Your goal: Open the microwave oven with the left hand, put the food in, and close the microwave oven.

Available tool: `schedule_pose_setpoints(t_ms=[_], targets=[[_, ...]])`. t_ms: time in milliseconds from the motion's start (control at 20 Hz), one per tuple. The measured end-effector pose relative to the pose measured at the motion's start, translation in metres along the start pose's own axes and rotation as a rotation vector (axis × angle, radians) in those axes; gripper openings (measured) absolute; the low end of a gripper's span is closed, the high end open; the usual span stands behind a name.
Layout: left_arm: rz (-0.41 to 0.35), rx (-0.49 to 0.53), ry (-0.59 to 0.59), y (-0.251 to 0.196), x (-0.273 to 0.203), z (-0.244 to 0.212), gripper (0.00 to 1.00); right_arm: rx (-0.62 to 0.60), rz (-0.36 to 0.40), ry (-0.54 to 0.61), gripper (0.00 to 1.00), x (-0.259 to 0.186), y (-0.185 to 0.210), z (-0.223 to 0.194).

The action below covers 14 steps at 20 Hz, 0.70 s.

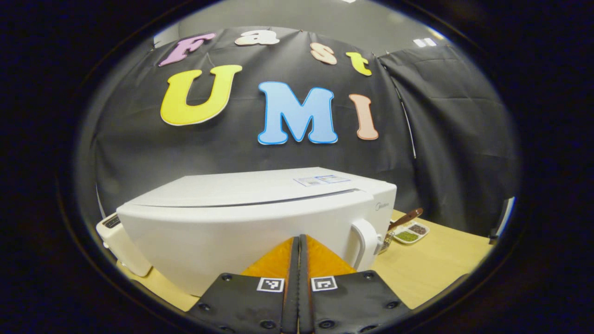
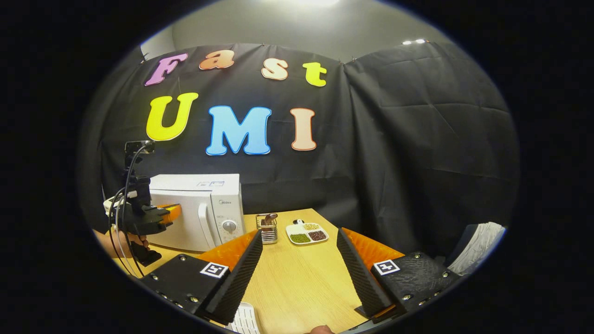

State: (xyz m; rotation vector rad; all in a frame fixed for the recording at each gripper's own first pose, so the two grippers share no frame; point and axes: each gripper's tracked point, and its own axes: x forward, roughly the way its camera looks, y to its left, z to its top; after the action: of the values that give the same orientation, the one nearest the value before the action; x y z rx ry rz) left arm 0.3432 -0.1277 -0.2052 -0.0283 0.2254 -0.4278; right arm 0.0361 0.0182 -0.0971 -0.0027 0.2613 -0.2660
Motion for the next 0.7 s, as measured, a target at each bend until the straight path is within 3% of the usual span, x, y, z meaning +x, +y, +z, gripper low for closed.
schedule_pose_setpoints(t_ms=[100, 150, 250, 350, 550, 700], targets=[[0.019, 0.014, -0.009, 0.001, 0.003, 0.002, 0.07, -0.007, 0.005, 0.003, 0.98, -0.002, 0.001, -0.002], [0.03, 0.03, -0.023, 0.002, 0.008, 0.006, 0.07, -0.01, 0.01, 0.009, 0.93, -0.003, 0.001, -0.005], [0.008, 0.002, 0.037, -0.01, 0.013, -0.005, 0.07, -0.008, 0.023, 0.019, 0.98, -0.006, 0.003, -0.009], [0.036, 0.048, 0.053, -0.009, 0.011, 0.0, 0.07, -0.002, 0.036, 0.019, 0.98, -0.008, 0.005, -0.01], [0.005, 0.035, -0.035, -0.02, -0.026, 0.038, 0.07, 0.006, 0.086, 0.004, 0.98, -0.015, 0.012, -0.007], [0.024, 0.037, -0.068, -0.024, -0.069, 0.059, 0.07, 0.018, 0.143, -0.005, 0.98, -0.021, 0.012, -0.002]])
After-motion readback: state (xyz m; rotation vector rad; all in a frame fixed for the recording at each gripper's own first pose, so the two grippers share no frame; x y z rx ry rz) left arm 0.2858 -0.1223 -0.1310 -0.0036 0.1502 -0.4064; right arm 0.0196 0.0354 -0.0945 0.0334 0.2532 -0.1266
